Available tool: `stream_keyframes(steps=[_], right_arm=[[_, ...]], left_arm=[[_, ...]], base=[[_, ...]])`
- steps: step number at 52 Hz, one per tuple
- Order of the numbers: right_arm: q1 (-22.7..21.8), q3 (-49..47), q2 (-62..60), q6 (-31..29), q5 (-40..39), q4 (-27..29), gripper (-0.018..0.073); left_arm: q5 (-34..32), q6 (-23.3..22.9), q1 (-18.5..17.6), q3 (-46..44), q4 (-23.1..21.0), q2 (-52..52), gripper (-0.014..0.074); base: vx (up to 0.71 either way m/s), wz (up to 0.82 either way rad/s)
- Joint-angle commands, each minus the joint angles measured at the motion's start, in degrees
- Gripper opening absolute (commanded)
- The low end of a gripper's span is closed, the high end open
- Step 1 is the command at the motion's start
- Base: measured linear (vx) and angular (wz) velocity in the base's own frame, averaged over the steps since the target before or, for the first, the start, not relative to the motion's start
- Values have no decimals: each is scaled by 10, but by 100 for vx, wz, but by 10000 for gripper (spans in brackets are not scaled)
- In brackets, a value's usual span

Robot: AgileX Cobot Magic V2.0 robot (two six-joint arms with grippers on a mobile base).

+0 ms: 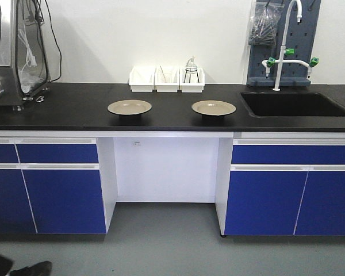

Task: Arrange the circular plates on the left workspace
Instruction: 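Drive the base forward toward the bench with the two tan plates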

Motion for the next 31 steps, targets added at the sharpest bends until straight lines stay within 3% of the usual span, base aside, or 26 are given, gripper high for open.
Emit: stream_keyframes(steps=[1,31], right_arm=[[-3,11,-8,-5,-48,-7,-4],[-3,11,-8,-5,-48,-7,-4]], left_arm=[[-47,-5,-3,11,-2,-9,0],[-47,-5,-3,11,-2,-9,0]], base=[[0,0],[0,0]])
